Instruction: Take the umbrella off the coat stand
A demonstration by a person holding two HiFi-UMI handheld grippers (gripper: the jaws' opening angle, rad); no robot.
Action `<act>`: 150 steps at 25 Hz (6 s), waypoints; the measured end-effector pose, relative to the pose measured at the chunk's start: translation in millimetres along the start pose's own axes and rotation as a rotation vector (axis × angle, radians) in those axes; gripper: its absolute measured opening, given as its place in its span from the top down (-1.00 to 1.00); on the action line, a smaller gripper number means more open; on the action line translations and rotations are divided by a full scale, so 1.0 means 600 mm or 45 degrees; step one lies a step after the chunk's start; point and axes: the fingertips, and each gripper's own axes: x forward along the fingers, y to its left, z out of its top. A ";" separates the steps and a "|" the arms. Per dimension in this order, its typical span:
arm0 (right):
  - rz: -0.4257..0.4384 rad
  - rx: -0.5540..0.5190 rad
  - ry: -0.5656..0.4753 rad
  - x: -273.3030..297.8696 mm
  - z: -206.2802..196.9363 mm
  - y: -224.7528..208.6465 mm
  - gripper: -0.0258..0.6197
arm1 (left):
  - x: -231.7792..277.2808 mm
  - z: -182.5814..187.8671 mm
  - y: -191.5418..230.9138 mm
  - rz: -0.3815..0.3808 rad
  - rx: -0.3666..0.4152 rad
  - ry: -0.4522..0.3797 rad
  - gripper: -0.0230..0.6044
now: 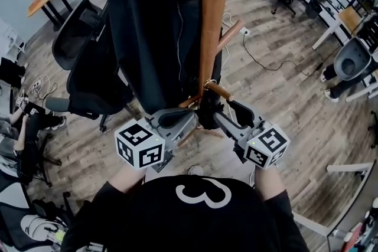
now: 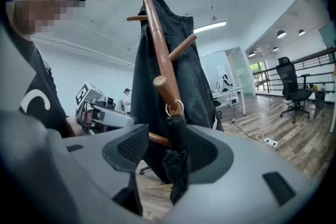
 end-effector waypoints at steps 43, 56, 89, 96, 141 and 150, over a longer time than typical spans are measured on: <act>-0.135 -0.186 0.162 0.066 -0.050 -0.028 0.33 | -0.052 0.015 0.020 0.028 -0.020 -0.082 0.87; -0.118 -0.109 0.118 0.048 -0.038 -0.016 0.33 | -0.060 0.022 0.004 0.040 -0.001 -0.088 0.87; -0.116 -0.040 0.005 -0.051 0.021 0.023 0.33 | -0.048 0.015 -0.063 -0.062 0.034 -0.068 0.87; -0.145 -0.041 0.021 -0.091 0.029 0.064 0.33 | -0.079 0.013 -0.098 -0.088 0.015 -0.114 0.87; -0.011 -0.013 -0.096 -0.411 -0.047 0.404 0.33 | -0.248 -0.150 -0.435 0.027 0.164 -0.112 0.87; -0.064 -0.051 -0.081 -0.378 -0.049 0.474 0.33 | -0.328 -0.146 -0.426 -0.041 0.180 -0.130 0.87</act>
